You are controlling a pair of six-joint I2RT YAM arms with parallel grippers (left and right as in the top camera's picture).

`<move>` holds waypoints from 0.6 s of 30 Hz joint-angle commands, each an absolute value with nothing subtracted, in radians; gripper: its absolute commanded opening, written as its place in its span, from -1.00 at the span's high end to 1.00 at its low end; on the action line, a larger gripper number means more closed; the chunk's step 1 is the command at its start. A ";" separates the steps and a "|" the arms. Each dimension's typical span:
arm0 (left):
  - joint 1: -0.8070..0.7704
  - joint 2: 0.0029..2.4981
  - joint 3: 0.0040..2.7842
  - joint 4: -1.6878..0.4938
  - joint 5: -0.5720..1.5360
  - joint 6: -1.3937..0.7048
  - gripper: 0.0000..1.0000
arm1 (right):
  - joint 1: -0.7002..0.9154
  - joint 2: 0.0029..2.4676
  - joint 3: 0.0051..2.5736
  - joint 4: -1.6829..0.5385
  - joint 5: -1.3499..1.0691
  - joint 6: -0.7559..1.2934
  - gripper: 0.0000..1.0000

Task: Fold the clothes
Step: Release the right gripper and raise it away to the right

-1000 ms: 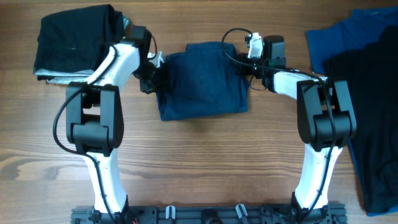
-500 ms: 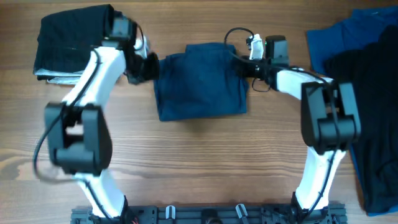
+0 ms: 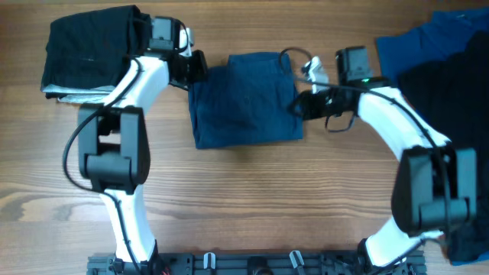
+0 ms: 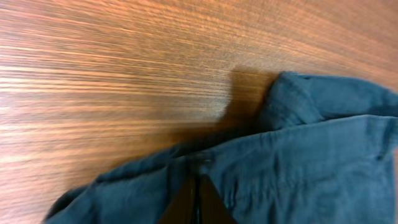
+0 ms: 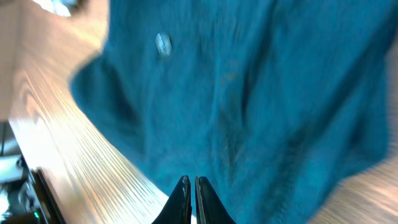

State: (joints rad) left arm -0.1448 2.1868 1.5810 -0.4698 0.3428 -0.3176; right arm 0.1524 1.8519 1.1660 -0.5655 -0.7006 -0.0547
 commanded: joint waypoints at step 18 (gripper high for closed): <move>-0.216 1.986 1.577 -0.366 0.275 -0.317 0.35 | 0.105 1.638 1.421 -0.824 -0.282 0.181 -0.33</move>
State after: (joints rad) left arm -0.1772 2.0609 1.5711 -0.3870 0.2852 -0.3225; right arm 0.1684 1.7748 1.3876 -0.7929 -0.4469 0.1123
